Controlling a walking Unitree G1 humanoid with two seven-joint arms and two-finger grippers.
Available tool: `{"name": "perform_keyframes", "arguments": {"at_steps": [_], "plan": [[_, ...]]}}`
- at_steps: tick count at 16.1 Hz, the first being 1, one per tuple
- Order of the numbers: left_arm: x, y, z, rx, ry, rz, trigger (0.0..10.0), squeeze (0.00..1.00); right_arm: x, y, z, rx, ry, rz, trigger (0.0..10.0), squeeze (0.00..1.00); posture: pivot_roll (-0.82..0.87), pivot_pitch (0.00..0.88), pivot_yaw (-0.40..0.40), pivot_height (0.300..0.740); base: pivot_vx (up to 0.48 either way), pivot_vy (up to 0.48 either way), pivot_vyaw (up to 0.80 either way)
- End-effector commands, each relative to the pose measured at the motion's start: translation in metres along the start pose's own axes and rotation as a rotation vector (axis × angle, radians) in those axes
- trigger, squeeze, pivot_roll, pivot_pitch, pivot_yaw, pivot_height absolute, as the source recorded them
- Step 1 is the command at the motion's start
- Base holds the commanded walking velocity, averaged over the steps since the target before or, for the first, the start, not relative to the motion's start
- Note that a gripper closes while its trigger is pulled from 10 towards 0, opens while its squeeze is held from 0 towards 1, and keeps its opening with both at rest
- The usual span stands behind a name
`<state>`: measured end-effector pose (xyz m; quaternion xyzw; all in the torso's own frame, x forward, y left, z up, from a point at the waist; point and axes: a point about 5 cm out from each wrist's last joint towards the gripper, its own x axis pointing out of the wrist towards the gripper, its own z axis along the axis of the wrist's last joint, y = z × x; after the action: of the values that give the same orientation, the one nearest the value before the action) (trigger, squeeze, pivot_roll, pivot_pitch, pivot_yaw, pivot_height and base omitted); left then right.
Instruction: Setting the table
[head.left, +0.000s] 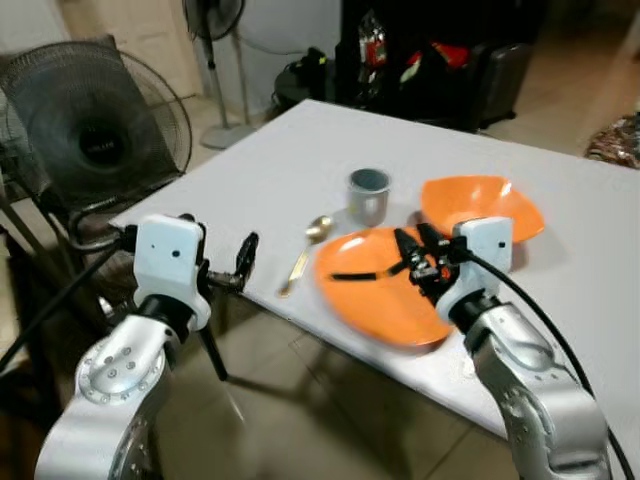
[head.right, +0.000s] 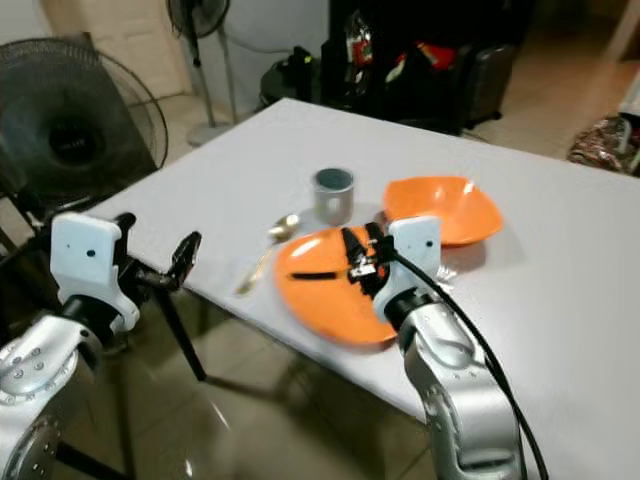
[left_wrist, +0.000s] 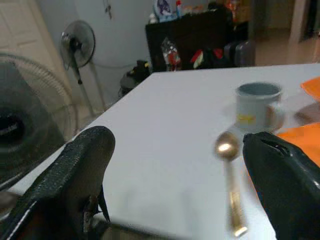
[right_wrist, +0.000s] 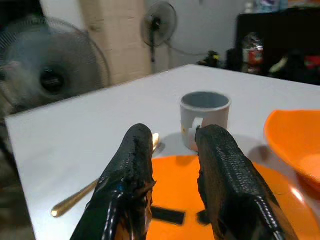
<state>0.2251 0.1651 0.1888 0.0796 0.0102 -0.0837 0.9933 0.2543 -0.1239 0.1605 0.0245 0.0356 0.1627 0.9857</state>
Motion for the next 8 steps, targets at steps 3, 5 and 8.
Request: {"name": "perform_keyframes", "arguments": {"at_steps": [3,5,8], "plan": [[0.0009,0.0037,0.0014,0.009,0.007,0.008,10.0,0.00,0.0025,0.0026,0.0017,0.024,-0.009,0.029,10.0,0.00,-0.03,0.000,0.045,0.740,0.000,0.480,0.00],[0.0015,0.0039,0.0017,0.009,0.008,0.008,10.0,0.00,0.0035,0.0034,0.0030,0.031,-0.017,0.038,10.0,0.00,-0.03,0.000,0.045,0.740,0.000,0.480,0.00],[0.0019,0.0021,0.0015,0.005,0.009,0.006,10.0,0.00,0.0052,0.0108,0.0044,-0.003,-0.017,0.111,10.0,0.00,-0.03,0.000,0.032,0.740,0.000,0.480,0.00]]}}
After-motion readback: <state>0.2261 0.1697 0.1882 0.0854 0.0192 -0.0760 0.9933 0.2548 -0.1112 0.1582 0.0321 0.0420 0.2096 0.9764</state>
